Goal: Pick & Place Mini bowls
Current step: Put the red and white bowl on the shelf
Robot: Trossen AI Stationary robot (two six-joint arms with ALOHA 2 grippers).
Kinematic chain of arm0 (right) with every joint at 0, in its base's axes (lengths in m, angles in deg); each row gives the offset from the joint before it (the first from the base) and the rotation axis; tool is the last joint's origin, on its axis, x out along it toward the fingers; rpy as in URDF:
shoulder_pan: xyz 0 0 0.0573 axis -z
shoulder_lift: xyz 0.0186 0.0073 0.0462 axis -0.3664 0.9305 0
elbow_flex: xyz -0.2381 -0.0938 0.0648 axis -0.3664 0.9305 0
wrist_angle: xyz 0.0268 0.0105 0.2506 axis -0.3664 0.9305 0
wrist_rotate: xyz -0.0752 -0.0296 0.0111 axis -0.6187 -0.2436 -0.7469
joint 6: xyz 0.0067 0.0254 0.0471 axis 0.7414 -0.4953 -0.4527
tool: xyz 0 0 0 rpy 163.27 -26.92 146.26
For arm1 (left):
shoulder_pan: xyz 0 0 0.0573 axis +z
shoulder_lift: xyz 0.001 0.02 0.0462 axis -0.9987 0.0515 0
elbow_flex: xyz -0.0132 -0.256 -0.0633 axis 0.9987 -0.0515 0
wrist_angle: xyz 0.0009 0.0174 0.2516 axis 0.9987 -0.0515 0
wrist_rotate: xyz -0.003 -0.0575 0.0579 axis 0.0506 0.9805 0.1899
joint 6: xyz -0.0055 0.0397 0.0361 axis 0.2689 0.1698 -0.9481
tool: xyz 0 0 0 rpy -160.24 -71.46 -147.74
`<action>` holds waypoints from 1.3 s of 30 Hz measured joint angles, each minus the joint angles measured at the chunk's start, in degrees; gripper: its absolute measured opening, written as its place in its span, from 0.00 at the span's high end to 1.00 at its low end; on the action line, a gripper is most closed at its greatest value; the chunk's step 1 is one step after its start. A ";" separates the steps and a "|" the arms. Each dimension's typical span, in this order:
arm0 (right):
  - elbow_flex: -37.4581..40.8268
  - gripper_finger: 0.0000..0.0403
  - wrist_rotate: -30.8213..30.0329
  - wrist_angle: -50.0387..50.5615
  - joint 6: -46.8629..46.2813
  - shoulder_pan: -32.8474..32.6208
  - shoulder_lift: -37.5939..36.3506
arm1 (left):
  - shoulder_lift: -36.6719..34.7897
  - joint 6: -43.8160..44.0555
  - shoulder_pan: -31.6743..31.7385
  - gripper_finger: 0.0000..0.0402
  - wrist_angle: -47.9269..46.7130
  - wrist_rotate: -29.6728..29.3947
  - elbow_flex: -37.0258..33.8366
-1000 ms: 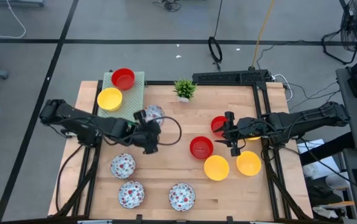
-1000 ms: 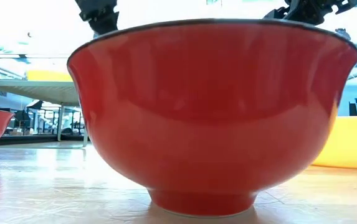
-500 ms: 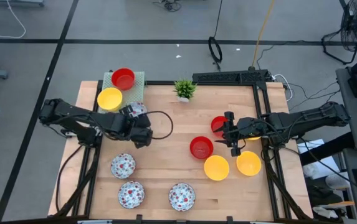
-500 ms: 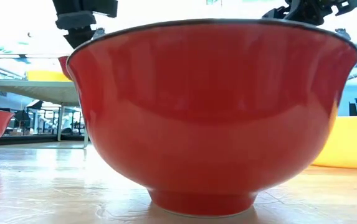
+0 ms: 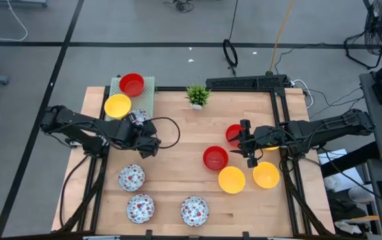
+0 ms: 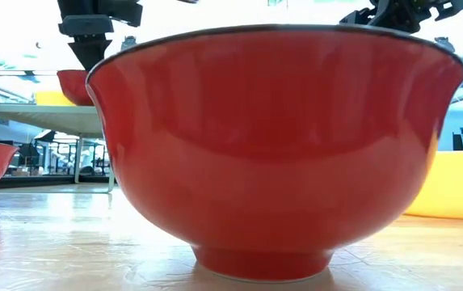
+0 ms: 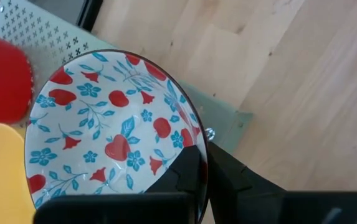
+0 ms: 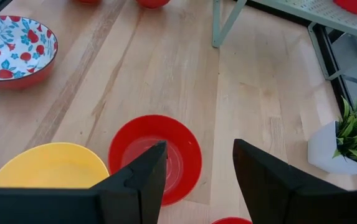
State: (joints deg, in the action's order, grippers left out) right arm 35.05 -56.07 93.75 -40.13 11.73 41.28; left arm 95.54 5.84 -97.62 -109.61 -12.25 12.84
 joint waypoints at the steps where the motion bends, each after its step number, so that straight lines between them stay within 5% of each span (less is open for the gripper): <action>1: 0.00 0.58 0.00 0.00 0.00 0.00 0.00 | -0.01 -0.01 0.01 0.97 0.02 0.15 0.00; 14: 0.00 0.58 0.01 0.00 0.00 0.00 0.00 | 0.09 1.49 0.01 0.84 -0.13 3.46 -0.07; 39: 0.00 0.58 0.00 -0.02 0.00 0.02 0.00 | 0.07 6.03 0.05 0.83 -7.05 2.86 1.38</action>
State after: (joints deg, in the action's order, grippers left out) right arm 35.05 -56.07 93.73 -40.13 11.76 41.28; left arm 95.61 11.87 -97.57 -116.66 -9.39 14.22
